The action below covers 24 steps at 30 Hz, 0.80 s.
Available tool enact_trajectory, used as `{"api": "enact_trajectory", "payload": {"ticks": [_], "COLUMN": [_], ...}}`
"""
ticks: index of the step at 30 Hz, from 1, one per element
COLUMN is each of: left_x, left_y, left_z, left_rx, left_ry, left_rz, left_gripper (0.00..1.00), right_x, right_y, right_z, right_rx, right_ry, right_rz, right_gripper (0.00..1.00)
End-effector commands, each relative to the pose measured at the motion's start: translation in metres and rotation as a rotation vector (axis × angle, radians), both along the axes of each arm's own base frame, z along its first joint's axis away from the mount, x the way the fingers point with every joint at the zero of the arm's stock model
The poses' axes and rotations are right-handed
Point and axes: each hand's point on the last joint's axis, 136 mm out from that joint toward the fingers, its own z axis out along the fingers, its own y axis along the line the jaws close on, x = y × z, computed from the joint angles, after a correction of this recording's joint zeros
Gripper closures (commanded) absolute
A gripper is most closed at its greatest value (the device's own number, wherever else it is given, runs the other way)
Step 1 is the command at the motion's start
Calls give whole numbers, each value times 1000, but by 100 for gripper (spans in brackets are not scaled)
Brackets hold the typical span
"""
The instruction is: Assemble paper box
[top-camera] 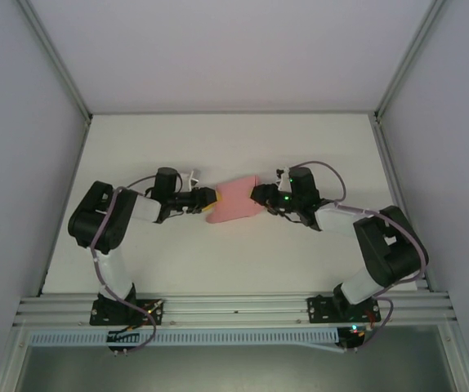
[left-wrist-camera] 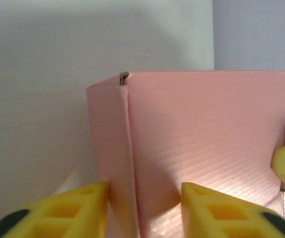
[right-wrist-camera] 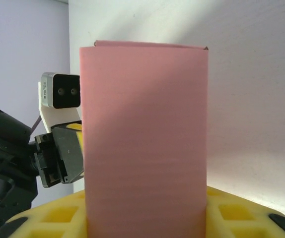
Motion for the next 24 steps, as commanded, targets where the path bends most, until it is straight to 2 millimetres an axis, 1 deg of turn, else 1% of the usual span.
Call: {"api": "enact_trajectory", "payload": {"ticks": [1,2,3,5,7,8,9,11,12,13,14,16,18,20,21,22,24], "left_x": [6,8,11,17,27,26,22,9,1,-6,-13,-31,-52,-69,-75,-76,-77], "left_y": [-4,-4,-2,5,15,14,11,0,-6,-12,-17,-28,-41,-52,-55,-57,-59], "left_z": [40,47,55,68,76,82,91,106,115,121,127,135,137,135,133,130,119], "left_rx": [-10,3,27,119,306,390,474,569,594,605,606,619,643,680,711,745,820], "left_ry": [-157,-193,-231,-337,-445,-520,-608,-773,-857,-918,-962,-1072,-1182,-1271,-1304,-1320,-1322], "left_rz": [-55,-59,-52,-37,14,3,-13,-61,-86,-106,-129,-209,-308,-387,-416,-430,-468], "left_gripper": [24,15,1,0,0,0,0,0,0,0,0,0,0,0,0,0,0], "right_x": [1,0,0,-2,-3,-5,-8,-14,-16,-19,-19,-23,-26,-29,-32,-34,-33], "right_y": [0,-2,-5,-11,-21,-26,-31,-34,-35,-35,-35,-36,-35,-33,-32,-31,-31], "right_z": [28,29,29,28,26,24,23,26,29,31,33,34,32,32,32,31,32], "right_rx": [30,22,11,-19,-59,-76,-83,-66,-50,-40,-31,-19,6,42,61,72,79], "right_ry": [-46,-33,-10,53,144,203,275,380,431,466,493,568,635,697,736,764,778], "right_rz": [-3,-13,-31,-65,-107,-127,-138,-126,-114,-99,-87,-74,-62,-42,-33,-27,-33], "right_gripper": [59,59,58,58,58,58,59,59,57,54,53,56,56,57,59,60,61]}}
